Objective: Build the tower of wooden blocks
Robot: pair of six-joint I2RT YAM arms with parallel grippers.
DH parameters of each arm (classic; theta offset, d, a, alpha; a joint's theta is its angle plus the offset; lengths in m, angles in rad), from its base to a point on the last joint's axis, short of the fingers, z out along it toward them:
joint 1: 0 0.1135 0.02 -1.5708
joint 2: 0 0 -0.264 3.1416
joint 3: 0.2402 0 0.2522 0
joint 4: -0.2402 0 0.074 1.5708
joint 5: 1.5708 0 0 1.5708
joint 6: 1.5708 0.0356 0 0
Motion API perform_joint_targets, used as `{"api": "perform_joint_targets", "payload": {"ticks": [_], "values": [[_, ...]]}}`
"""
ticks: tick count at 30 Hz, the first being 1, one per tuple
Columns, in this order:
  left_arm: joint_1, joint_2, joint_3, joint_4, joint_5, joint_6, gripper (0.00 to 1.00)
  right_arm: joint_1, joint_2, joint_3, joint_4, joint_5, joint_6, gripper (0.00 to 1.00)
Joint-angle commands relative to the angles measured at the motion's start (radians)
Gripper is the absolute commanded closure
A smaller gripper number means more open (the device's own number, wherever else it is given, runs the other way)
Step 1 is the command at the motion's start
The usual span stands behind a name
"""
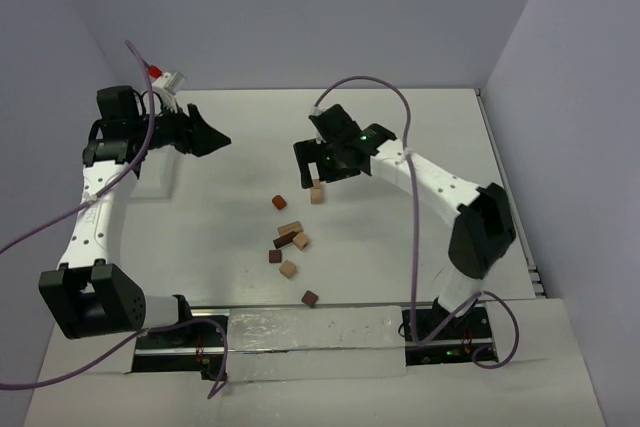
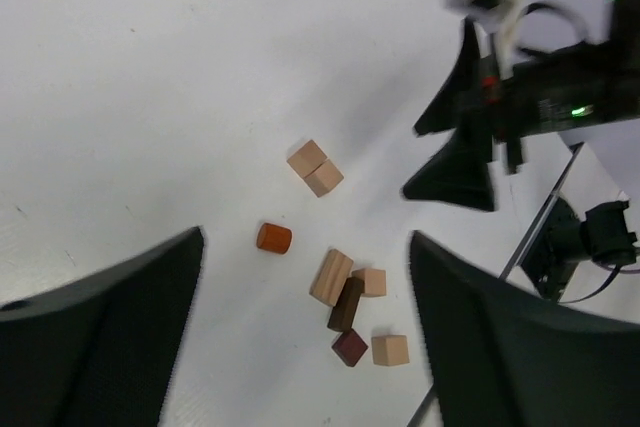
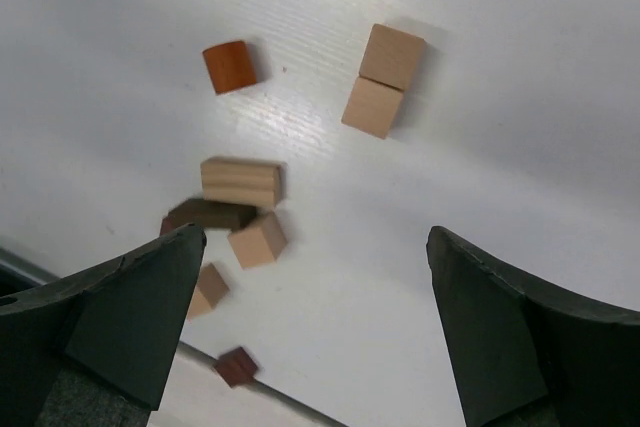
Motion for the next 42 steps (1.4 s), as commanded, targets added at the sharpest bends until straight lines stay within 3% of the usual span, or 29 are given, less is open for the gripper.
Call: {"api": "perform_joint_targets", "payload": {"ticks": [1,3,4,5,9,15,26,35,42], "values": [[-0.07,-0.031,-0.054,-0.051,-0.04,0.16,0.23,0.005,-0.167,-0.105,0.089,0.025,-0.215,0.0],[-0.215,-0.036,-0.143,-0.095,-0.228,0.239,0.33,-0.01,-0.232,-0.163,0.139,0.053,-0.308,0.0],[-0.256,-0.045,-0.174,-0.081,-0.231,0.252,0.36,-0.023,-0.258,-0.189,0.158,0.054,-0.321,0.0],[-0.314,-0.056,-0.22,-0.064,-0.337,0.26,0.37,-0.044,-0.294,-0.246,0.184,0.045,-0.338,0.0],[-0.416,-0.007,-0.283,-0.064,-0.427,0.266,0.38,-0.128,-0.397,-0.329,0.249,0.029,-0.36,0.0],[-0.586,0.085,-0.298,-0.078,-0.528,0.294,0.4,-0.363,-0.529,-0.423,0.301,-0.107,-0.342,0.0],[-0.669,0.27,-0.226,-0.123,-0.558,0.303,0.41,-0.401,-0.579,-0.479,0.328,-0.052,-0.316,0.0],[-0.709,0.312,-0.203,-0.122,-0.575,0.303,0.42,-0.419,-0.572,-0.475,0.337,-0.044,-0.308,0.0],[-0.746,0.353,-0.214,-0.101,-0.62,0.293,0.49,-0.431,-0.583,-0.475,0.353,-0.007,-0.295,0.0]]}}
